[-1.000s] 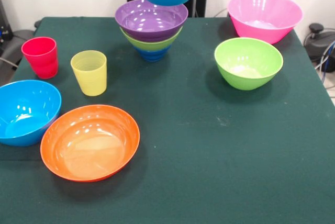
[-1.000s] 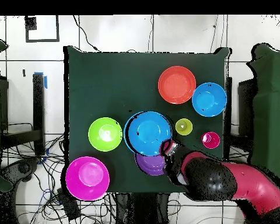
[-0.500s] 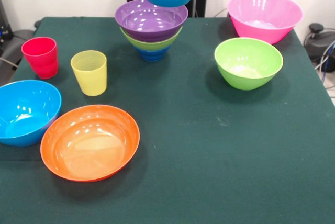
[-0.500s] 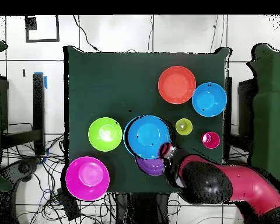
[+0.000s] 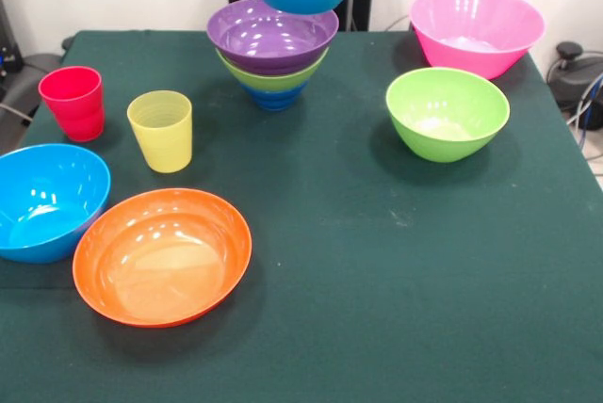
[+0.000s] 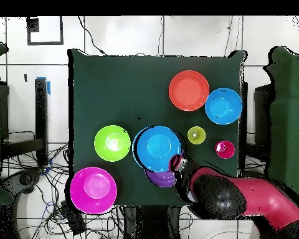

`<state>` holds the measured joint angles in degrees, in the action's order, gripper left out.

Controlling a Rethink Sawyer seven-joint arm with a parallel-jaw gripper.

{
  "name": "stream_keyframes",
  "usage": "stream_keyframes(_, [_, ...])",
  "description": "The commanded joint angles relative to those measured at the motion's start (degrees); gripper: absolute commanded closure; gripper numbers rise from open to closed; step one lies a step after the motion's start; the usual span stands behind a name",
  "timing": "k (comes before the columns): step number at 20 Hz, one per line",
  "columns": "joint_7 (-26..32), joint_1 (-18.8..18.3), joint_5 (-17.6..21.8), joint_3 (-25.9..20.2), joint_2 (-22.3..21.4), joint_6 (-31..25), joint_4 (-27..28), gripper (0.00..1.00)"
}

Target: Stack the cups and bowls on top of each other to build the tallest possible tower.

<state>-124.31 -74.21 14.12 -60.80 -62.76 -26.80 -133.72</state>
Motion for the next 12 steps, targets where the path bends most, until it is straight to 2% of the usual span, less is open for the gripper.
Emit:
stream_keyframes(1, [2.5, 1.9, 3.2, -0.6, 4.4, 2.8, -3.0, 1.00])
stream_keyframes(12, [3.0, 1.8, 5.3, 0.7, 5.2, 3.9, -3.1, 1.00])
